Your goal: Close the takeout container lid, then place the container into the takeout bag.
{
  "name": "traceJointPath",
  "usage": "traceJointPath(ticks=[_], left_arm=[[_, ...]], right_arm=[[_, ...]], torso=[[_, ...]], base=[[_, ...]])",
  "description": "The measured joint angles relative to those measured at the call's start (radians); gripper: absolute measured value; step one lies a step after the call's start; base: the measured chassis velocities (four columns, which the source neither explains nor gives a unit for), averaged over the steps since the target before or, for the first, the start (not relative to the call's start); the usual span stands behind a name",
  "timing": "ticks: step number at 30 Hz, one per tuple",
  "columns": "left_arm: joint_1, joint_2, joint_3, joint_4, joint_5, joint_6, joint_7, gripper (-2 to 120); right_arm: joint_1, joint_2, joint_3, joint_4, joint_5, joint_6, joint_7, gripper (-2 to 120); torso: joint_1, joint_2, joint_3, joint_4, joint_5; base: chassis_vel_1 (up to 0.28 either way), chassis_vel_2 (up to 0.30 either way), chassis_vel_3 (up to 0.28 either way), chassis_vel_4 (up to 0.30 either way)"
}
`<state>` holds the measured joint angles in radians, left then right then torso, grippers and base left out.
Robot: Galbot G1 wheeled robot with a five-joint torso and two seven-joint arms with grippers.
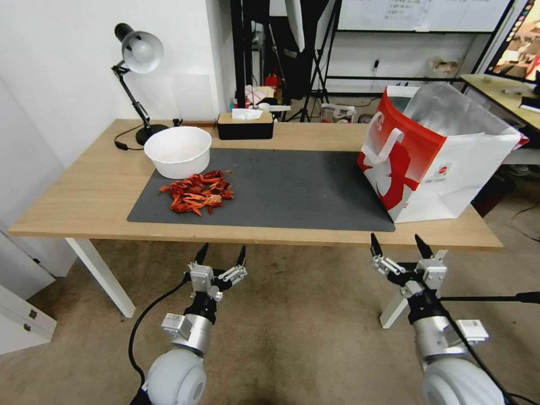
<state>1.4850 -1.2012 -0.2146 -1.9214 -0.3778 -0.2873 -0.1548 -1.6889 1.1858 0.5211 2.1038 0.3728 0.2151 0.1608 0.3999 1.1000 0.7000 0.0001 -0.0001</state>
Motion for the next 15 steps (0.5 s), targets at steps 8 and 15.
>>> traceJointPath(ticks=[8,15], left_arm=[[0.007,0.002,-0.007,-0.001,0.004,-0.013,-0.007,100],[0.007,0.002,-0.007,-0.002,0.005,-0.013,-0.007,100]], right_arm=[[-0.002,0.018,-0.015,-0.013,-0.008,0.009,0.004,100],[0.0,0.016,-0.016,-0.013,-0.008,0.009,0.005,100]], torso=[[0.0,0.0,0.0,0.0,0.0001],[0.0,0.0,0.0,0.0,0.0]], base=[[0.0,0.0,0.0,0.0],[0.0,0.0,0.0,0.0]])
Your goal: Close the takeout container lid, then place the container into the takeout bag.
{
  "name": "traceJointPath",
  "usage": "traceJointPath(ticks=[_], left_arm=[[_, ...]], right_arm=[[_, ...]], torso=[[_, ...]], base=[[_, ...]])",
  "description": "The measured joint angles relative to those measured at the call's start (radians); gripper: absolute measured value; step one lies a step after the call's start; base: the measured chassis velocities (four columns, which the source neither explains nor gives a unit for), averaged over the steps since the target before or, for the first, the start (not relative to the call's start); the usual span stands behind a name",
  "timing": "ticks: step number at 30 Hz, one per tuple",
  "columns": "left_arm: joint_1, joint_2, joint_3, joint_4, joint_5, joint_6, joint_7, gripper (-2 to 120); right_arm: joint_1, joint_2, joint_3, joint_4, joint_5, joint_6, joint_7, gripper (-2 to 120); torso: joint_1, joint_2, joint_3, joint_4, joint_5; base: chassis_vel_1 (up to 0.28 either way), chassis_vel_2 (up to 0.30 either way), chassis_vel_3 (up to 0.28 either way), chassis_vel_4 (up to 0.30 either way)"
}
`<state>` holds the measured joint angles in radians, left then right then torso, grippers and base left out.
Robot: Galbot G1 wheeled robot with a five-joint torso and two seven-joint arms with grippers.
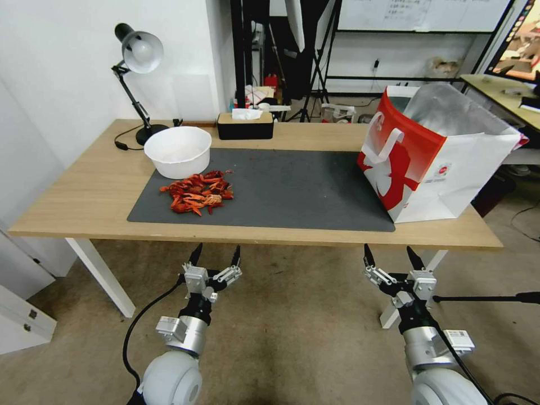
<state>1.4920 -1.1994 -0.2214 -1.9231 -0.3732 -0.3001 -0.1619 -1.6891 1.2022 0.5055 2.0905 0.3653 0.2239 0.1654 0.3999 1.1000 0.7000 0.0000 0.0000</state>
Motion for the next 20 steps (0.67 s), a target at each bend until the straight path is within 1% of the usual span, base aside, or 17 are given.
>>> traceJointPath(ticks=[20], left_arm=[[-0.001,0.0,0.001,-0.001,0.0,0.0,-0.001,100]], right_arm=[[0.002,-0.002,0.001,0.0,0.003,-0.002,0.001,100]], torso=[[0.0,0.0,0.0,0.0,0.0]], base=[[0.0,0.0,0.0,0.0]])
